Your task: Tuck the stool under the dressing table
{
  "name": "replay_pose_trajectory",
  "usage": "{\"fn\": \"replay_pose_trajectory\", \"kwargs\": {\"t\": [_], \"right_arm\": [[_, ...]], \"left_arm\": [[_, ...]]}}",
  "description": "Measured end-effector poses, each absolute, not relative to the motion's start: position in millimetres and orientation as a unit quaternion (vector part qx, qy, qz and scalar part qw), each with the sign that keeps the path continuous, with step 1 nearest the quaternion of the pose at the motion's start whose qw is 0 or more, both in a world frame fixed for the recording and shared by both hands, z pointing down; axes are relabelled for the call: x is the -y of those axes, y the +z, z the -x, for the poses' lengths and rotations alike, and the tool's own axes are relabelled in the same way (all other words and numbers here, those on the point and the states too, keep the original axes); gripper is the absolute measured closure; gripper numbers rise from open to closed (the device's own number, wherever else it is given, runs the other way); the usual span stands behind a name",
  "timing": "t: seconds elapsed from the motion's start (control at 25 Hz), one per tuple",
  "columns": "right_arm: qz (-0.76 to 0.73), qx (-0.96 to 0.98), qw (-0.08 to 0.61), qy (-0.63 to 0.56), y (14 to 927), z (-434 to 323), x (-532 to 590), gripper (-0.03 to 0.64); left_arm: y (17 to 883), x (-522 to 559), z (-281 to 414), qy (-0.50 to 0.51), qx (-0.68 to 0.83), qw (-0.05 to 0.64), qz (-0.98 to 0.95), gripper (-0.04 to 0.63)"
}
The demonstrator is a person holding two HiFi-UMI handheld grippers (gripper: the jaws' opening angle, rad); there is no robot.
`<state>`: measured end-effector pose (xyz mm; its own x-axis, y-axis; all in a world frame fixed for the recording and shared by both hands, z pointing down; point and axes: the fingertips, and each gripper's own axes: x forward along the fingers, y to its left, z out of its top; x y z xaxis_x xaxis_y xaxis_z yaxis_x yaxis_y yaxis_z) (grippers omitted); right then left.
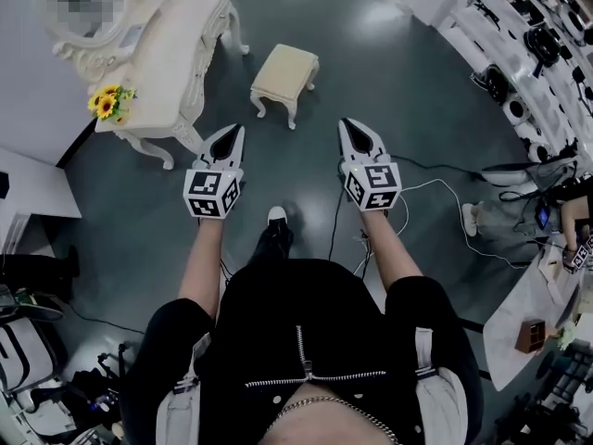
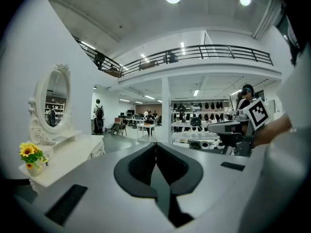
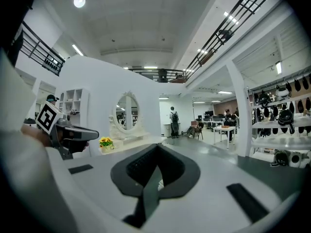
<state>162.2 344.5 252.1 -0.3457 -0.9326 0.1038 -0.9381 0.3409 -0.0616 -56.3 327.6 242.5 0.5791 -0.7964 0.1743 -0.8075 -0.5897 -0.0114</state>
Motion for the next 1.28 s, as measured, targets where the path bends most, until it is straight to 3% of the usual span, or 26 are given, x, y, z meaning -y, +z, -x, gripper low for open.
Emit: {"fn": "replay_pose_trajectory", "kwargs": {"t": [0.6,1.28], "right_arm": [[-0.576,0.815,0.024,0.062,242.5,-134.9,-176.7,0.609],[-0.503,0.861,0.015,0.070,265.8,-173.6,26.0,0.609]], "left_arm": [[245.9,-146.6,77.1,0.081,0.432,0.048,-0.897,0.574],[261.1,14.0,32.8,0.095,0.503,0.054,-0.858,0.574]]}}
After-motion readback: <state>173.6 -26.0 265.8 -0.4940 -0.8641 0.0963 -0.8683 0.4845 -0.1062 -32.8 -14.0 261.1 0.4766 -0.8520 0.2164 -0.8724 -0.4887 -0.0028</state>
